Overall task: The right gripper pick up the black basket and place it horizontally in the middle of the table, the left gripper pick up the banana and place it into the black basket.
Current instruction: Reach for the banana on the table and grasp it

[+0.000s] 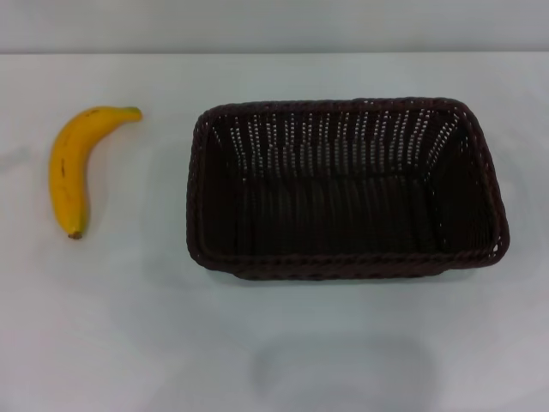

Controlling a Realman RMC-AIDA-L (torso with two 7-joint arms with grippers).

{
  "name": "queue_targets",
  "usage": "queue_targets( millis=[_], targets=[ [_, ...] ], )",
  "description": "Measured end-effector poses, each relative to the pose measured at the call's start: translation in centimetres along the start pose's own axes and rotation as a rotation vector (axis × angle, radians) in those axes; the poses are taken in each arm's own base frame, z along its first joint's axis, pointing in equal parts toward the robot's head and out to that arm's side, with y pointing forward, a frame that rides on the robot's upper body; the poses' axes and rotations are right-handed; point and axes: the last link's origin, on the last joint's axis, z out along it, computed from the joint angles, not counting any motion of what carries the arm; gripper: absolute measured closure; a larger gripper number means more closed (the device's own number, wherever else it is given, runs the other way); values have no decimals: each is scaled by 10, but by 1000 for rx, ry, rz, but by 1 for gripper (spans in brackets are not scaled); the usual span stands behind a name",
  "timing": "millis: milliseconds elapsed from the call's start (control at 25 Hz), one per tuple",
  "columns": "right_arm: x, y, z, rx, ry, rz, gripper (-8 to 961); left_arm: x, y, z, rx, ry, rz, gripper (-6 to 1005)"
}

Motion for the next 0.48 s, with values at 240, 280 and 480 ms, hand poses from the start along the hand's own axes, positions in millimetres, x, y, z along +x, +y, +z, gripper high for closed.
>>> queue_targets(
  millis=[240,280,480],
  targets=[
    [11,24,5,-24,-41,-81,636,6,9,3,-25,-107,-20,114],
    [12,26,5,-24,-43,-80,636,5,9,6,-18,-130,-20,114],
    [14,26,-2,-15,-57,-64,635,1,10,17,34,-201,-19,122]
  ],
)
